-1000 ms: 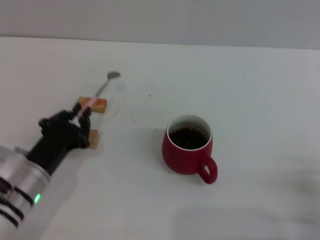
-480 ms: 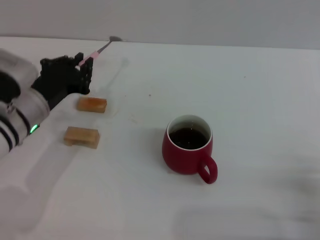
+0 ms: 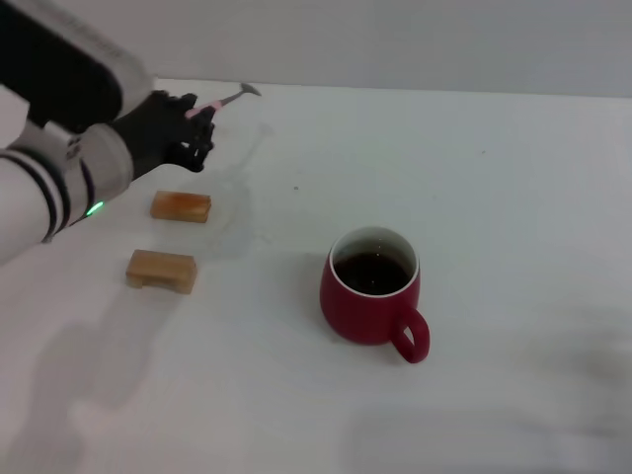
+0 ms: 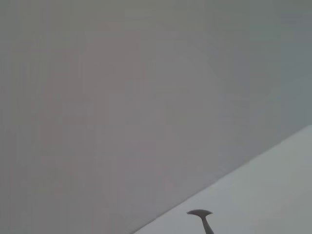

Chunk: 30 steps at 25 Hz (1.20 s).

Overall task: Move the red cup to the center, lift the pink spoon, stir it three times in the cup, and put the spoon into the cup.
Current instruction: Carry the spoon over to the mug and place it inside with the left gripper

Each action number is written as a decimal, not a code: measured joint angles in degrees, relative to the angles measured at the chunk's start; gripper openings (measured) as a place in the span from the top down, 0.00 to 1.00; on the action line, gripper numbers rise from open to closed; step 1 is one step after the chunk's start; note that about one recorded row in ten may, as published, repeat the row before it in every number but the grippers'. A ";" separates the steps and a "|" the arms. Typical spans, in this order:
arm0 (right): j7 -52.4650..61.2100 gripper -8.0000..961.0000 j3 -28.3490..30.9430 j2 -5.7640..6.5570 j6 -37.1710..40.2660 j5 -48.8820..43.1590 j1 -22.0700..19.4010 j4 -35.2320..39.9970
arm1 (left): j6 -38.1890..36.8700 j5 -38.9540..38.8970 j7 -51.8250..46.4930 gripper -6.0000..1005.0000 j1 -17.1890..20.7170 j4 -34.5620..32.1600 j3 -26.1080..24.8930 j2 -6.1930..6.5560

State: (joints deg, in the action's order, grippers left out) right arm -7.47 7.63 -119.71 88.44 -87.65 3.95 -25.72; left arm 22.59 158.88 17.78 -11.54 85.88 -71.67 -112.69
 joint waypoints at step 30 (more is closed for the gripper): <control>0.00 0.99 0.38 -0.01 0.86 0.02 -1.52 -0.21 | 47.58 -6.93 17.82 0.82 -7.17 27.96 -11.78 -5.11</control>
State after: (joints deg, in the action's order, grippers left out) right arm -7.47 8.01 -119.72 89.30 -87.63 2.43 -25.93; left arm 70.18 151.94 35.60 -18.71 113.84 -83.45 -117.79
